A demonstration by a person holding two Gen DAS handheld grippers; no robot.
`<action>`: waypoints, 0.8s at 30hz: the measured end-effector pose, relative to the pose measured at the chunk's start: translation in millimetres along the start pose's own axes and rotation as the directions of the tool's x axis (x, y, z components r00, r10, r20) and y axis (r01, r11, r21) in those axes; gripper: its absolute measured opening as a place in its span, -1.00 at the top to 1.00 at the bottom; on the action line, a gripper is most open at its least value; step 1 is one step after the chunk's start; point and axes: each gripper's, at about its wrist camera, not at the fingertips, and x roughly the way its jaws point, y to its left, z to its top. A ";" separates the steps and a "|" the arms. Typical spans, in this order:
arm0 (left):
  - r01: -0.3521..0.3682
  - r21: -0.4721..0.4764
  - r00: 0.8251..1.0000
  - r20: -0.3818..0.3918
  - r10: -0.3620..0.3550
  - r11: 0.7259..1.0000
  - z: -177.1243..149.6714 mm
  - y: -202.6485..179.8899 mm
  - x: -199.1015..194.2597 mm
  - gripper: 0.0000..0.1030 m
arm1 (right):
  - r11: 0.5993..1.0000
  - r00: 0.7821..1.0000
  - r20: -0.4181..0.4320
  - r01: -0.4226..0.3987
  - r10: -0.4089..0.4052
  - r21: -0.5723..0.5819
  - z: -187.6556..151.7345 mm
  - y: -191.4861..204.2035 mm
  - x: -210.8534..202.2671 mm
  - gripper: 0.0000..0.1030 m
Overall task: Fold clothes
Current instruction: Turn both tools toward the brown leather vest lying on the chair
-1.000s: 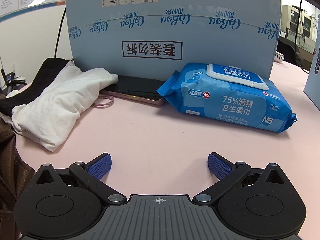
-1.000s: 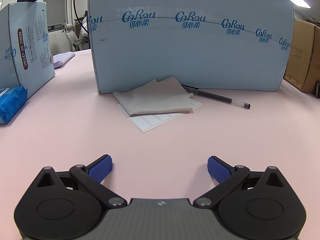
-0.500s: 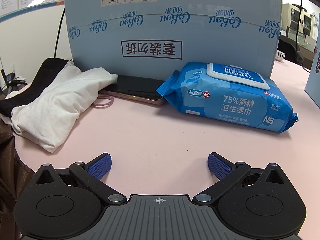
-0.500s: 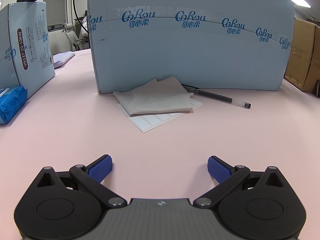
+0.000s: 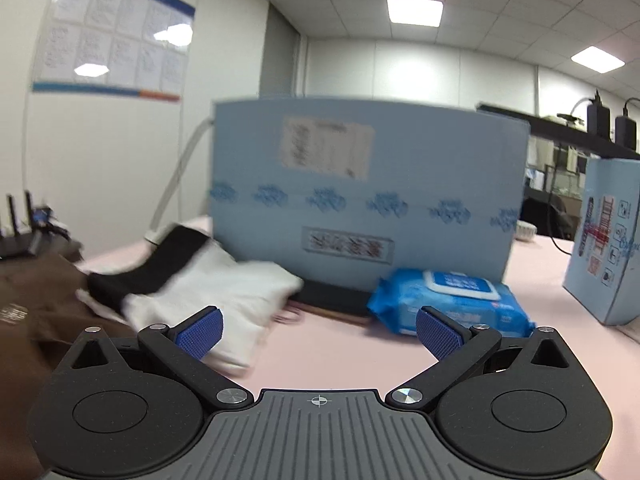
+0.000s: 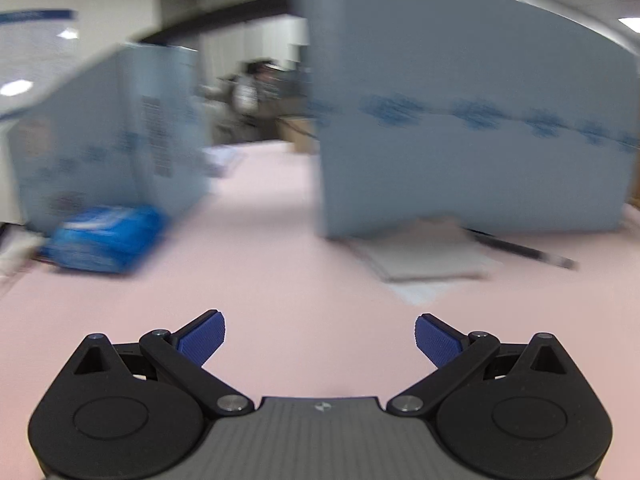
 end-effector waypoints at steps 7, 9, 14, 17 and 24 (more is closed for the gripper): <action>-0.259 -0.057 0.966 -0.023 0.258 0.964 -12.7 115.6 -78.1 -1.00 | 0.841 0.833 -0.145 -0.541 0.533 -0.019 14.5 148.3 22.4 -1.00; -0.347 -0.089 0.938 -0.046 0.344 0.933 -18.2 147.6 -97.7 -1.00 | 0.773 0.754 -0.189 -0.632 0.629 0.053 13.7 191.4 36.3 -1.00; -0.436 -0.225 0.899 -0.147 0.412 0.871 -36.0 219.4 -120.0 -1.00 | 0.685 0.635 -0.260 -0.698 0.727 0.209 4.4 266.8 60.0 -1.00; -0.445 -0.307 0.894 -0.203 0.399 0.841 -43.9 249.4 -124.0 -1.00 | 0.667 0.599 -0.296 -0.684 0.744 0.294 -4.1 293.4 73.5 -1.00; -0.435 -0.558 0.900 -0.271 0.340 0.707 -67.4 311.2 -127.9 -1.00 | 0.692 0.589 -0.369 -0.657 0.719 0.299 -26.6 332.5 100.6 -1.00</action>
